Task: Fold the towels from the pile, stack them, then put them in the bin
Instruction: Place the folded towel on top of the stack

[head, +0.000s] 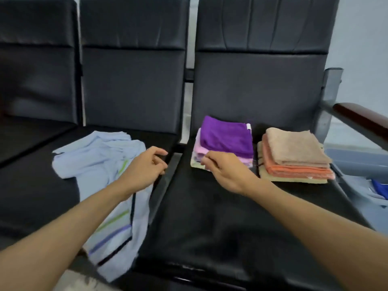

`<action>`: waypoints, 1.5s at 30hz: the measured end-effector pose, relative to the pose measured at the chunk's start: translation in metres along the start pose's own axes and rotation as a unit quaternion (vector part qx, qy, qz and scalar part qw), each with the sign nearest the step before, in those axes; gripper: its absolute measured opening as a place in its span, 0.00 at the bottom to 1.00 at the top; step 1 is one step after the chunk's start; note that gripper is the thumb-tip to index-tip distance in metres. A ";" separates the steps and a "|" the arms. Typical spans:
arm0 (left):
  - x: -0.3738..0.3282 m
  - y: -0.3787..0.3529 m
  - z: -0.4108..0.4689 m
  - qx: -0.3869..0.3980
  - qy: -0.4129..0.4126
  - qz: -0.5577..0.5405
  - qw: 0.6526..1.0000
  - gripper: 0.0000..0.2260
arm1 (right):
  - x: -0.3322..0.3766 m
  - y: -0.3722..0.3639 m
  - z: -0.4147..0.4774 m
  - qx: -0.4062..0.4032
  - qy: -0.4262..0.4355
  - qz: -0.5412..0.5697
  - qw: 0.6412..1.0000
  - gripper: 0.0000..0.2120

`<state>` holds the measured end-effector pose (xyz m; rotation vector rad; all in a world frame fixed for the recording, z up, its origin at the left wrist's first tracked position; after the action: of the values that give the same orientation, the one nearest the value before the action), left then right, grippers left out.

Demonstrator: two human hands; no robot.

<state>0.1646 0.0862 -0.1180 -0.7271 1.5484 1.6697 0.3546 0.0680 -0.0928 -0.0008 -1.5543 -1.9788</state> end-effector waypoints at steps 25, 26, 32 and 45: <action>0.125 0.086 -0.023 0.038 0.113 0.232 0.965 0.20 | 0.101 -0.139 0.061 0.158 -0.055 -0.111 0.980 0.17; 0.124 0.088 -0.024 0.029 0.116 0.232 0.965 0.21 | 0.098 -0.138 0.058 0.171 -0.062 -0.110 0.977 0.20; 0.139 0.104 -0.031 -0.005 0.165 0.259 0.952 0.14 | 0.088 -0.142 0.048 0.226 -0.112 -0.080 0.964 0.30; 0.186 0.144 -0.037 -0.092 0.281 0.357 0.886 0.13 | 0.093 -0.175 0.096 0.156 -0.214 -0.034 0.964 0.34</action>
<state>-0.0623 0.0737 -0.1903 -0.8484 2.2826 2.2946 0.1641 0.1307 -0.1837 -0.2662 -2.1583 -1.8422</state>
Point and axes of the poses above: each hand's wrist, its own z-axis towards the middle knuckle, its own y-axis out of the back of the hand, x = y × z, the point moved 9 cm from there along z, towards the middle knuckle, and after that the axes turned 3 degrees about -z, right-handed, at the moved point
